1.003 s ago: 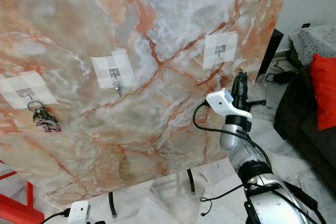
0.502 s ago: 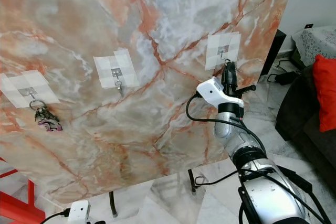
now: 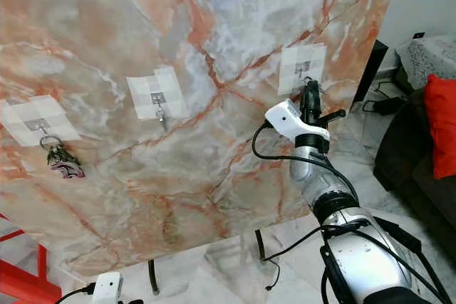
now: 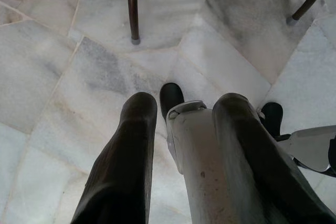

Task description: Hang keys on a hook

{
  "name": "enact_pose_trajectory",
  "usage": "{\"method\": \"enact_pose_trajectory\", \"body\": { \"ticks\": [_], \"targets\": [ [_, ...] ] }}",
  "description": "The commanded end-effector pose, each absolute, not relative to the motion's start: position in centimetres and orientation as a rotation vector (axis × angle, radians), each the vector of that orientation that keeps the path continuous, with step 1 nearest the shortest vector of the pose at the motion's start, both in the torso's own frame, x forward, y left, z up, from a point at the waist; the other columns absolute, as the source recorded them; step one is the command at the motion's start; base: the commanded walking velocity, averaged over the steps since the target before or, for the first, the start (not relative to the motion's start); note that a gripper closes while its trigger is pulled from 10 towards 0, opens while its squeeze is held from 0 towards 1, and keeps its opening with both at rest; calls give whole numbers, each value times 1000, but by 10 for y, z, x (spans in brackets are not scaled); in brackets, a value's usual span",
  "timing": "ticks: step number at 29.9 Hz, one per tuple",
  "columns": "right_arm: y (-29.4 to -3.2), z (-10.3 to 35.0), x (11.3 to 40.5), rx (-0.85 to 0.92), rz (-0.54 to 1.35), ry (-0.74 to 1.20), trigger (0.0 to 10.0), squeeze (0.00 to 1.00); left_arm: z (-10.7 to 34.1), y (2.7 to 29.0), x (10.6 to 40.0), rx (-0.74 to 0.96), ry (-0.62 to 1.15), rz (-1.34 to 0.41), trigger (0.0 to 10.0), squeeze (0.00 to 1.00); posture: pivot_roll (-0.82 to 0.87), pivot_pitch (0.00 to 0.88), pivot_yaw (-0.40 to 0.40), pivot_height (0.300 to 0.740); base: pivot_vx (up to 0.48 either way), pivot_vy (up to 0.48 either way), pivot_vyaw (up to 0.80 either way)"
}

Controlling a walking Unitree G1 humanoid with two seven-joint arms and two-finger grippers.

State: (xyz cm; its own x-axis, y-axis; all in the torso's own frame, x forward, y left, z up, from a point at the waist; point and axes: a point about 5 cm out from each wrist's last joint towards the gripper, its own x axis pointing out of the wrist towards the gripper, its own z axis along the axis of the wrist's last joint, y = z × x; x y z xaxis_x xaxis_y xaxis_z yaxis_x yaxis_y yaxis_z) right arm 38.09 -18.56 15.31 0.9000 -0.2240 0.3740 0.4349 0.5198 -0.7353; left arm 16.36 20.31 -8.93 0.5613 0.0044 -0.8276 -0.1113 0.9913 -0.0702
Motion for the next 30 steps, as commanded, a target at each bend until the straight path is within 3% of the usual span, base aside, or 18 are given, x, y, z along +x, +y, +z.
{"method": "enact_pose_trajectory", "body": {
  "ticks": [1,12,16,18,19,21,23,30],
  "targets": [
    [-185,159,383,-805,-407,-234,10000,0,-90,204,161,-121,978,78,10000,0,-56,0,0,740,0,0,0],
    [-219,99,330,-594,-534,-175,10000,0,-91,204,160,-123,983,83,10000,0,-62,0,0,740,0,0,0],
    [-229,62,308,-512,-493,1,10000,0,-91,204,160,-119,983,81,10000,0,-71,0,1,740,0,0,0],
    [-232,30,293,-373,-448,207,10000,0,-90,204,161,-117,983,79,10000,0,-75,0,0,740,0,0,0],
    [-233,0,274,-208,-428,404,10000,0,-90,204,162,-116,981,78,10000,0,-75,0,0,740,0,0,0],
    [-233,-19,258,-106,-427,521,10000,0,-90,204,162,-116,978,78,10000,0,-75,0,0,740,0,0,0],
    [-229,-55,219,78,-431,761,10000,0,-89,204,163,-116,973,80,10000,0,-73,0,0,740,0,0,0],
    [-219,-82,178,87,-370,948,10000,0,-89,205,164,-109,971,86,10000,0,-70,0,7,740,0,0,0]
  ]
}}
